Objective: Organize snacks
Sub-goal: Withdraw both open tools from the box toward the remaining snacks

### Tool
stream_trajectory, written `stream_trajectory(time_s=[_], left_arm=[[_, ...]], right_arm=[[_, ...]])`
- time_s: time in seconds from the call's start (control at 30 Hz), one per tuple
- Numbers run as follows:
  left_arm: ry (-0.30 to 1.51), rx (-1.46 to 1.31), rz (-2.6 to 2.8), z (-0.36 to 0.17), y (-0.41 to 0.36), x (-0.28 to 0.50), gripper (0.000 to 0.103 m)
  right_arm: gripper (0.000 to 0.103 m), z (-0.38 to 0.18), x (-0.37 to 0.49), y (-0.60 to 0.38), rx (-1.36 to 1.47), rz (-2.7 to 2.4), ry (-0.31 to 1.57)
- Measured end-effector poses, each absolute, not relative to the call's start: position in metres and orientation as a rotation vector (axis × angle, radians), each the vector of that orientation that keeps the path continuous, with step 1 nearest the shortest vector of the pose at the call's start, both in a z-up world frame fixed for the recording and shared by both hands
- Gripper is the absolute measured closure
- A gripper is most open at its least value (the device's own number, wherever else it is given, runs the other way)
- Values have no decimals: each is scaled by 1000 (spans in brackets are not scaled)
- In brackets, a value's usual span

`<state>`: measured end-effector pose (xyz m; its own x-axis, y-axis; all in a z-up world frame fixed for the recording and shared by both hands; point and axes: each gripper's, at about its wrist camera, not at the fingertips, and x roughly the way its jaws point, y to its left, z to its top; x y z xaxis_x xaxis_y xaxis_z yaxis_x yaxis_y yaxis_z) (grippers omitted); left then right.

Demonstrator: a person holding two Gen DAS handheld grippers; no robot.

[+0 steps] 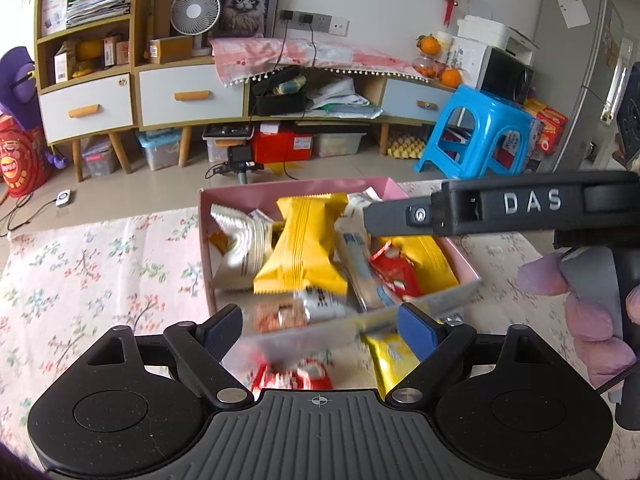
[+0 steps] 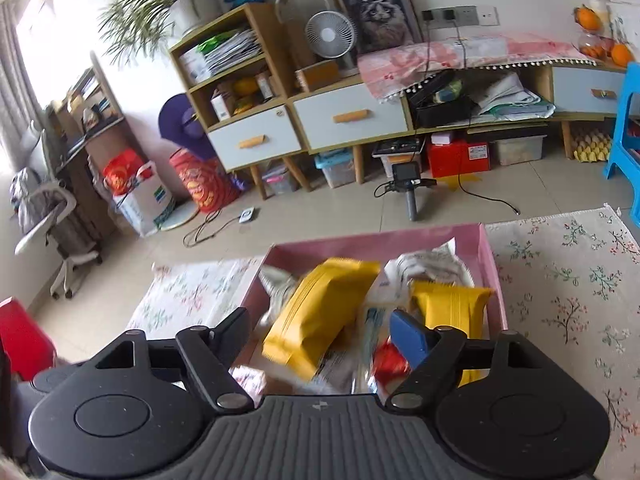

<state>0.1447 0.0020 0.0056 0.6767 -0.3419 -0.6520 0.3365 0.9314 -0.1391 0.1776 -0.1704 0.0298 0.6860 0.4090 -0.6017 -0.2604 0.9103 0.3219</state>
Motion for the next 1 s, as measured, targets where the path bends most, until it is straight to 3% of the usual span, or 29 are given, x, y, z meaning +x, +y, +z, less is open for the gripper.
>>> stream_trajectory(time_s=[0.43, 0.77, 1.0], left_arm=[[719, 57, -313, 10, 30, 91, 8], [688, -61, -275, -1, 56, 79, 6], [645, 30, -267, -11, 43, 69, 5]], right_arm=[[22, 32, 112, -166, 133, 341, 715], [15, 16, 78, -186, 34, 227, 609], [11, 7, 69, -193, -14, 236, 545]])
